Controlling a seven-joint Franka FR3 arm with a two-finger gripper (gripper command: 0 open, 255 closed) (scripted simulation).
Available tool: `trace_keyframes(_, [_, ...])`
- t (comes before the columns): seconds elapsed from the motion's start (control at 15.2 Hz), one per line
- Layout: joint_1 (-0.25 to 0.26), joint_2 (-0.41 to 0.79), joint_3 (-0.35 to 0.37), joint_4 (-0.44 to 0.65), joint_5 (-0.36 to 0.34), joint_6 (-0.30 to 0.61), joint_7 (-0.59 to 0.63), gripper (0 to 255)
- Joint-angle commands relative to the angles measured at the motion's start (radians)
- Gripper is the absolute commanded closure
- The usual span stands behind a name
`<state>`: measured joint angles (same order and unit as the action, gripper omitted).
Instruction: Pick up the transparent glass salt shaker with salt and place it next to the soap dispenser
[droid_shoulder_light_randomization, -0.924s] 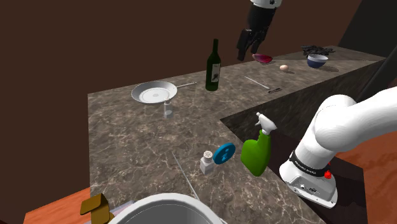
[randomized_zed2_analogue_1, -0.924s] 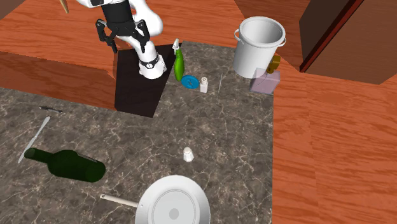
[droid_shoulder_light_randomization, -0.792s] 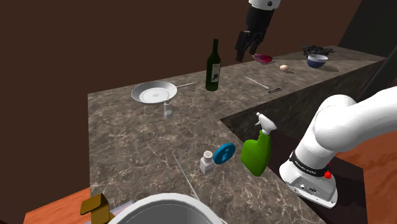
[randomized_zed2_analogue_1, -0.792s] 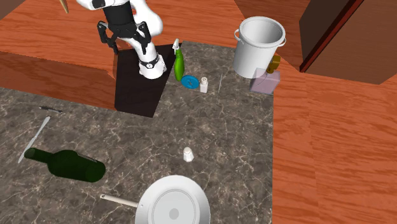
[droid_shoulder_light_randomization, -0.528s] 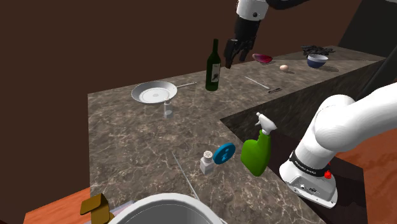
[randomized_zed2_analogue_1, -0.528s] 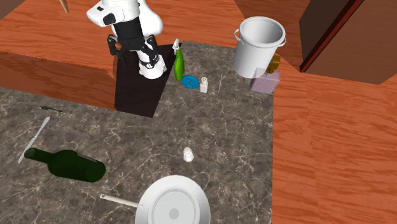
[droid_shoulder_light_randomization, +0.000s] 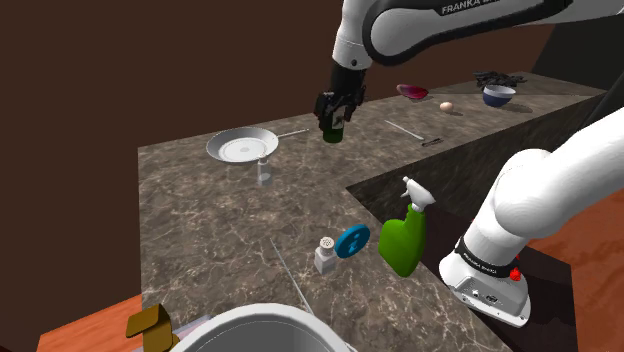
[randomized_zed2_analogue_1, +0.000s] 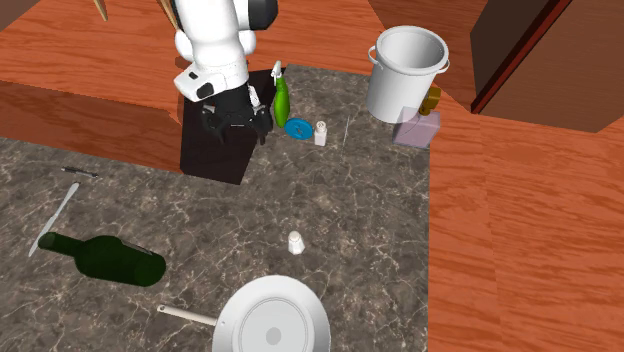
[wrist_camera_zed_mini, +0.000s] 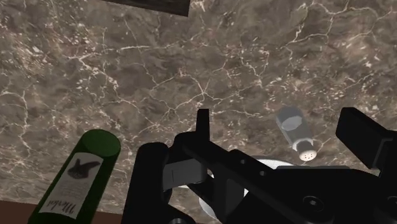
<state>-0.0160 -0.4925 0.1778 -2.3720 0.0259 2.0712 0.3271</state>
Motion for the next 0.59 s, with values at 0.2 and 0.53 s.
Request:
trace_keyframes(0.2, [-0.011, 0.167, 0.045, 0.035, -0.005, 0.155, 0.085, 0])
trace_keyframes(0.53, [-0.022, 0.350, 0.084, 0.106, -0.042, 0.286, 0.181, 0])
